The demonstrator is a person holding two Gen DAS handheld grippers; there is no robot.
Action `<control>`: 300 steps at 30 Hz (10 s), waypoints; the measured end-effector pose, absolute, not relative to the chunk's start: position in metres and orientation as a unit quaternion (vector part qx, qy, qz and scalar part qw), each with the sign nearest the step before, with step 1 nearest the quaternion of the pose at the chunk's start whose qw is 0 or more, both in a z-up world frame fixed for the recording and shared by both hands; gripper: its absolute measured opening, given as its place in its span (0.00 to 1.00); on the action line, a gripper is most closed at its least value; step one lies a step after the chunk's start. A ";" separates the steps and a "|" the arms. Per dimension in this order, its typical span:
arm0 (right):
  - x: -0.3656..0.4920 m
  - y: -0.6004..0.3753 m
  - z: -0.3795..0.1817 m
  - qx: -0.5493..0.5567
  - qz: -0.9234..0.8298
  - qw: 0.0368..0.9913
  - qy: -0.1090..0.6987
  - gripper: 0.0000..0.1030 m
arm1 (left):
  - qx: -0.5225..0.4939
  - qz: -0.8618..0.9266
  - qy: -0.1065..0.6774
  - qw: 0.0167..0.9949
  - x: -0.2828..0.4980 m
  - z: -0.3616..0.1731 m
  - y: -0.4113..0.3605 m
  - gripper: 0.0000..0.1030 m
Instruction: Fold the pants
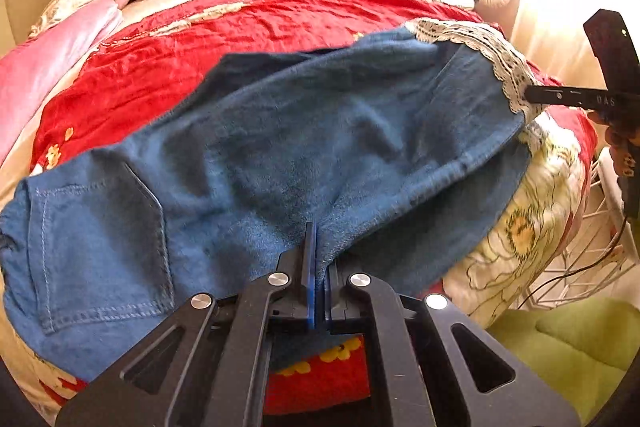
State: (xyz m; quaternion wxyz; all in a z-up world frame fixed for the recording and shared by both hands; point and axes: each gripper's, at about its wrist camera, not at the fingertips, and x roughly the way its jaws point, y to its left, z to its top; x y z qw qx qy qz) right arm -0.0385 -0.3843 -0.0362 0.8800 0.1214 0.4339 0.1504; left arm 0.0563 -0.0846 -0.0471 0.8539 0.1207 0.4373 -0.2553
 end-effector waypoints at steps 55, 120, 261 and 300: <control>-0.044 -0.317 -0.052 0.038 0.228 0.868 0.440 0.37 | -0.133 0.000 0.406 0.904 0.066 -0.009 0.133 0.62; 0.118 -0.385 -0.057 0.043 0.120 0.892 0.433 0.18 | 0.000 -0.242 0.470 0.849 0.243 -0.060 -0.079 0.11; -0.045 -0.370 -0.072 0.148 0.056 0.896 0.414 0.83 | 0.155 -0.370 0.446 0.800 0.212 -0.036 -0.283 0.79; -0.003 -0.142 -0.025 -0.037 0.319 0.864 0.388 0.11 | -0.151 -0.240 0.423 0.861 0.195 -0.024 -0.009 0.39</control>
